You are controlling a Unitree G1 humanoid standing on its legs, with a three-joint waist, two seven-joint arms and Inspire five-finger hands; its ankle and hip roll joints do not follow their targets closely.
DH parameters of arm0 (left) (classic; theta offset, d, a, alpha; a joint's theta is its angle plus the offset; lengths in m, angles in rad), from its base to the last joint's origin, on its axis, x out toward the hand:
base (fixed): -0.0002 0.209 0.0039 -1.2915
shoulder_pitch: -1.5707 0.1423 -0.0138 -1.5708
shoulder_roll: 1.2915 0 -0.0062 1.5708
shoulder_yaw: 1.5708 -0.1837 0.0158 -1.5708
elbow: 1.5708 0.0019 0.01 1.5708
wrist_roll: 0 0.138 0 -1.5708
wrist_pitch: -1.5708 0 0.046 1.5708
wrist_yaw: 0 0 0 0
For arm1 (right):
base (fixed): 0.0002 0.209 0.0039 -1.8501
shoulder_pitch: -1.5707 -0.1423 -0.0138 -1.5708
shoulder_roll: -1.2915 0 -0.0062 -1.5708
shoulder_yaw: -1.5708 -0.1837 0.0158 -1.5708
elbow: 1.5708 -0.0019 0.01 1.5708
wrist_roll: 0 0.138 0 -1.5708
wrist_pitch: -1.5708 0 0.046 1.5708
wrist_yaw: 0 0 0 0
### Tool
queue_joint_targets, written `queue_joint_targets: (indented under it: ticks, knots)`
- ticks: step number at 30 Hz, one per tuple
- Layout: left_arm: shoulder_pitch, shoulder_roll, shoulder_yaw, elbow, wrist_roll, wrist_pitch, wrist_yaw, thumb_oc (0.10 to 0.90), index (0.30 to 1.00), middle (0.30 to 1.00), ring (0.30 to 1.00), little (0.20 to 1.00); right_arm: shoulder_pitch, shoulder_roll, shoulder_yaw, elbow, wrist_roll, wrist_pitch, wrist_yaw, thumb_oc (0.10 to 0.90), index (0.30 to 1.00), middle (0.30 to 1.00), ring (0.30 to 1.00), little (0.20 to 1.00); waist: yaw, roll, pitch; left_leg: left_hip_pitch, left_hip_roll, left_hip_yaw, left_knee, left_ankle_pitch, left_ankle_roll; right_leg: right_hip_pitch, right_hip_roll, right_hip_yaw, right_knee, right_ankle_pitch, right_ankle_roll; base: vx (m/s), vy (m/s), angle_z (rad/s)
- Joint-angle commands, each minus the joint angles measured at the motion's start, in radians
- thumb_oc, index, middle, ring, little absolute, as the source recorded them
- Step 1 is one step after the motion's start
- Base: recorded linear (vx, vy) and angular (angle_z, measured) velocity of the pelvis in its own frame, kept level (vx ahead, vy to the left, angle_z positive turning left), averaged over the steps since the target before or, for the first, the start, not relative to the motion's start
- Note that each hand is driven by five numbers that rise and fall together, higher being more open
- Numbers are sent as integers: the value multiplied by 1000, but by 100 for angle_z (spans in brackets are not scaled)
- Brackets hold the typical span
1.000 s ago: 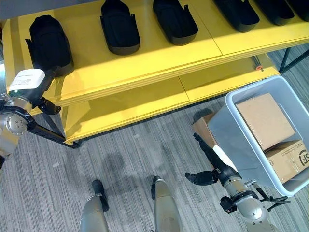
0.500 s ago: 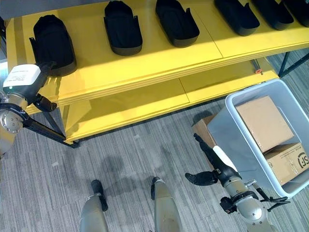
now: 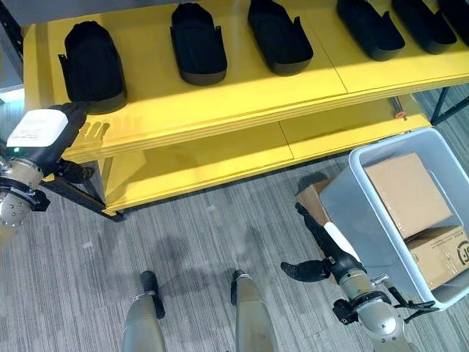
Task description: Move parts from the plastic box to the shelf.
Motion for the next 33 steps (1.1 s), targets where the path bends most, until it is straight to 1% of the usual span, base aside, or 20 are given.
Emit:
queue_joint_targets:
  ticks: [1,2,4,5,6,7,9,10,12,15,19,20,21,22,23,24,26,28,30,33]
  knots:
    - [-6,3,142,-95,-57,-42,59,900,1000,1000,1000,1000,-33,-21,-71,-39,18,-59,-46,900,1000,1000,1000,1000,-30,28,-76,50,23,-24,102,-170,23,36,-11,20,-202,145,31,0,0,0]
    - [63,-25,192,-133,-103,-53,56,900,1000,1000,1000,1000,-37,-15,-70,-37,18,-60,-46,900,1000,1000,1000,1000,-25,31,-76,55,24,-25,96,-168,24,40,-11,19,-206,146,30,1,7,-3]
    - [216,-141,287,-221,-291,-99,35,900,1000,1000,1000,1000,-50,1,-70,-37,36,-63,-46,900,1000,1000,1000,1000,-15,36,-79,77,22,-25,75,-159,26,61,-8,17,-226,153,28,11,-10,-5]
    - [340,-204,318,-302,-445,-135,-14,900,1000,1000,1000,1000,-50,13,-65,-45,70,-73,-32,900,1000,1000,1000,1000,-5,43,-83,102,25,-30,47,-147,28,87,-2,18,-247,159,28,42,-25,-4]
    - [393,-230,332,-347,-518,-154,-35,900,1000,1000,1000,1000,-47,17,-63,-50,91,-76,-22,900,1000,1000,1000,1000,-3,44,-87,114,25,-31,33,-142,29,99,0,18,-257,161,28,73,-40,-3]
    - [486,-302,317,-398,-664,-156,-87,900,1000,1000,1000,1000,-37,17,-56,-47,96,-77,-15,900,1000,1000,1000,1000,0,50,-92,145,26,-36,-4,-126,29,131,2,13,-279,164,30,78,-27,10]
    - [556,-348,306,-443,-757,-159,-127,900,1000,1000,1000,1000,-43,8,-43,-44,97,-78,-5,900,1000,1000,1000,1000,-1,58,-98,190,25,-38,-52,-108,31,173,1,7,-305,167,33,97,-43,20]
    - [611,-451,255,-448,-943,-151,-165,900,1000,1000,1000,1000,-47,-3,-27,-49,106,-84,2,900,1000,1000,1000,1000,2,65,-117,246,20,-40,-134,-73,31,226,1,-6,-347,170,36,116,-75,21]
    - [642,-523,210,-446,-1068,-139,-183,900,1000,1000,1000,1000,-40,-1,-12,-54,125,-94,2,900,1000,1000,1000,1000,1,72,-136,285,20,-45,-197,-37,30,257,11,-21,-377,166,32,96,-105,31]
    - [700,-609,131,-419,-1139,-120,-199,900,1000,1000,1000,1000,-28,-6,24,-57,144,-104,4,900,1000,1000,1000,1000,6,83,-179,329,39,-54,-269,15,22,316,44,-48,-419,149,17,68,-164,25]
    - [730,-650,79,-395,-1186,-112,-229,900,1000,1000,1000,1000,-11,-17,26,-71,158,-113,-7,900,1000,1000,1000,1000,11,102,-214,330,48,-48,-308,73,2,376,72,-92,-483,130,-7,17,-136,36]
    - [716,-655,65,-380,-1199,-111,-230,900,1000,1000,1000,1000,-6,-16,15,-71,160,-115,-20,900,1000,1000,1000,1000,-5,105,-217,318,55,22,-299,93,1,402,67,-125,-515,131,-14,34,-32,54]
    - [715,-659,68,-379,-1194,-116,-229,900,1000,1000,1000,1000,-3,-11,13,-66,163,-115,-26,900,1000,1000,1000,1000,-10,104,-219,328,58,52,-294,81,-9,425,65,-129,-535,120,-12,-8,6,118]
    - [724,-672,73,-376,-1210,-119,-224,900,1000,1000,1000,1000,-6,-9,21,-62,164,-114,-28,900,1000,1000,1000,1000,-1,102,-215,330,49,54,-278,75,1,430,62,-128,-556,142,-11,24,92,129]
    - [717,-686,68,-369,-1212,-119,-212,900,1000,1000,1000,1000,-18,-3,34,-53,163,-110,-33,900,1000,1000,1000,1000,20,96,-218,338,-17,-37,-279,28,21,440,41,-113,-591,172,3,-13,178,92]
    - [702,-696,58,-362,-1206,-117,-210,900,1000,1000,1000,1000,-24,13,35,-45,166,-108,-35,900,1000,1000,1000,1000,16,95,-228,351,-51,-52,-334,20,31,440,20,-126,-603,193,14,56,219,-43]
    - [704,-684,48,-338,-1184,-121,-222,900,1000,1000,1000,1000,-16,40,42,-18,181,-98,-29,900,1000,1000,1000,1000,9,84,-239,384,-75,-20,-346,3,50,449,-20,-120,-607,218,45,102,252,-32]
    - [705,-680,48,-323,-1171,-122,-219,900,1000,1000,1000,1000,-26,65,62,-3,195,-90,-25,900,1000,1000,1000,1000,19,71,-245,420,-100,12,-370,-12,63,458,-57,-112,-617,241,68,100,243,-22]
    - [698,-686,55,-297,-1139,-125,-202,900,1000,1000,1000,1000,-55,91,113,17,215,-76,-19,900,1000,1000,1000,1000,35,49,-255,448,-132,51,-373,-42,87,453,-95,-92,-627,265,94,61,235,-57]
    - [691,-691,62,-291,-1123,-135,-185,900,1000,1000,1000,1000,-64,111,134,28,237,-69,-21,900,1000,1000,1000,1000,39,31,-265,464,-146,63,-387,-49,94,457,-113,-85,-632,274,106,40,98,-37]
